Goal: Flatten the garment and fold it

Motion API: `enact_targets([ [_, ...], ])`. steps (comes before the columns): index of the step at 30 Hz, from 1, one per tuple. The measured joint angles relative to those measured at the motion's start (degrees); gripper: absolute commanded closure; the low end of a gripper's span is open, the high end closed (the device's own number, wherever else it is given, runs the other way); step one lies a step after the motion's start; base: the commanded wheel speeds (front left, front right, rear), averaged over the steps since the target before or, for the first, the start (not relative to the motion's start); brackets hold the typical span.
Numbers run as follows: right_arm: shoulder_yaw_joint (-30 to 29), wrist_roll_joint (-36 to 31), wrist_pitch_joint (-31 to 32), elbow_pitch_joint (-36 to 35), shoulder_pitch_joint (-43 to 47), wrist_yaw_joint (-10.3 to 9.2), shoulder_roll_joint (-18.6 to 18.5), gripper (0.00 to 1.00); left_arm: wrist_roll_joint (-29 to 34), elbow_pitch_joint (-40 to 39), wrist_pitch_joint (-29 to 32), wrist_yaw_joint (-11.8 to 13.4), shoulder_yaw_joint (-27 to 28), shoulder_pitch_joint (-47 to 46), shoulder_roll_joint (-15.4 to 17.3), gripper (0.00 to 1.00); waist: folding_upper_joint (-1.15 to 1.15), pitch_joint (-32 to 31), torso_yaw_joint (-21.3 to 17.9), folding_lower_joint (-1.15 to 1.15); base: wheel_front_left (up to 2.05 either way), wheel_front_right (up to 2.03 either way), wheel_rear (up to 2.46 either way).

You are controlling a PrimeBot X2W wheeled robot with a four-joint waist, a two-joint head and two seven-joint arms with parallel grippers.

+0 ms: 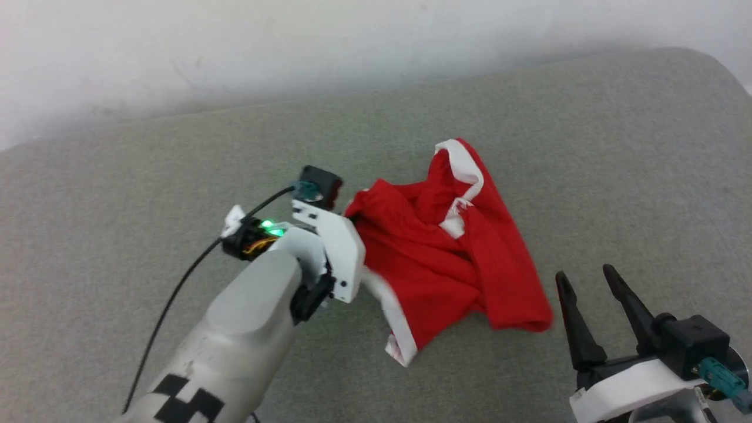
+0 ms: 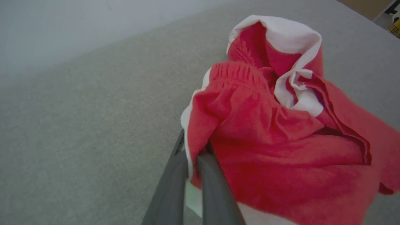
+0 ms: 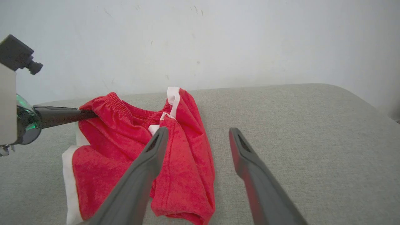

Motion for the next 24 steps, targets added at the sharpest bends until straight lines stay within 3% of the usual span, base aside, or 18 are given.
enact_targets([
  [4,-0.4,0.3,0.1,0.1,0.5,0.00,0.0,0.00,-2.2,-7.2,-3.1,3.9,3.5,6.4,5.2,1.00,0.00,-0.6,2.2,0.01,0.00,0.00,0.00],
  [10,-1.8,0.3,0.1,0.0,1.5,0.00,0.0,0.00,-6.2,-21.2,-2.9,13.8,9.4,23.9,15.0,1.00,0.00,-1.6,4.8,0.00,0.00,0.00,0.00],
  [15,-2.2,0.3,0.2,0.1,2.0,0.00,0.0,0.00,-9.6,-34.3,-1.5,22.4,13.1,38.5,18.2,1.00,0.00,-2.2,6.6,0.00,0.00,0.00,0.00],
  [19,-2.1,0.3,0.7,0.2,2.0,0.00,0.0,0.00,-11.0,-41.2,-1.3,26.7,14.6,45.7,19.0,1.00,0.00,-2.7,7.5,0.00,0.00,0.00,0.00],
  [20,-2.1,0.3,0.8,0.2,2.0,0.00,0.0,0.00,-11.2,-42.2,-1.1,27.1,14.7,46.6,19.0,0.94,0.00,-2.8,7.7,0.00,0.00,0.00,0.00],
  [21,-2.1,0.3,0.8,0.2,2.0,0.00,0.0,0.00,-11.2,-43.0,-1.1,27.2,14.9,47.4,19.0,0.53,0.00,-3.0,7.8,0.00,0.00,0.00,0.00],
  [22,-2.0,0.2,1.0,0.2,2.0,0.00,0.0,0.00,-11.5,-43.8,-1.2,27.3,15.1,47.8,18.9,0.00,0.00,-3.1,7.9,0.00,0.00,0.00,0.00],
  [24,-1.8,0.1,1.3,0.3,2.0,0.00,0.0,0.00,-11.6,-44.8,-2.4,27.5,15.6,47.9,18.9,0.00,0.00,-3.5,8.0,0.00,0.00,0.00,0.00],
])
